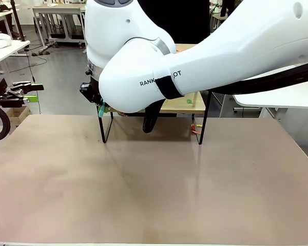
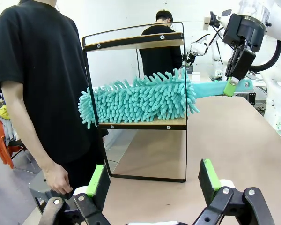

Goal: Clean the shelf.
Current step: Clean the specific section of the Shelf indicated by the human with the Duster.

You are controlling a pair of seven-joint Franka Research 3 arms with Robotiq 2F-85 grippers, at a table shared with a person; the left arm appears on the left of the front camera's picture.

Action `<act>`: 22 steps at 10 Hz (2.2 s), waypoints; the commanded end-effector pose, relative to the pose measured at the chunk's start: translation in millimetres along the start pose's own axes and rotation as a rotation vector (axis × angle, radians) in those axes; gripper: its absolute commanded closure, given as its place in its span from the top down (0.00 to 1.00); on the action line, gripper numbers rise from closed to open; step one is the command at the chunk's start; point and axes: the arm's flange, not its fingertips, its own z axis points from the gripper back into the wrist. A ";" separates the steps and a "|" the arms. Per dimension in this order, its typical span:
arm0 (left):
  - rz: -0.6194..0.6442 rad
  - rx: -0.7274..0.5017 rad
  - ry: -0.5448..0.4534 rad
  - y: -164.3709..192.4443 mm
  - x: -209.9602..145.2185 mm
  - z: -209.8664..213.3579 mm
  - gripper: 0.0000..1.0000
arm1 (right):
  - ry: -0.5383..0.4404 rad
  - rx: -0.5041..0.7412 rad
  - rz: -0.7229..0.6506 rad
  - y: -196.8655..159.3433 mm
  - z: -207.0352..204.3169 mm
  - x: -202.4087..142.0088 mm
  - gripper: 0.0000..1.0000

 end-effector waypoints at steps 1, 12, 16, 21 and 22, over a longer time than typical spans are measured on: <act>-0.006 -0.003 0.007 -1.7 2.4 -0.4 1.00 | 0.031 -0.020 -0.011 -14.5 0.8 5.1 0.13; -0.006 -0.003 0.007 -1.7 2.4 -0.4 1.00 | 0.038 -0.179 -0.090 -160.7 37.8 56.2 0.13; -0.006 -0.003 0.007 -1.7 2.4 -0.4 1.00 | 0.009 -0.317 -0.135 -209.1 48.0 59.9 0.13; -0.006 -0.003 0.007 -1.7 2.4 -0.4 1.00 | -0.072 -0.471 -0.082 -232.3 76.5 45.8 0.13; -0.006 -0.003 0.007 -1.7 2.4 -0.4 1.00 | -0.075 -0.404 -0.088 -224.9 79.4 43.5 0.13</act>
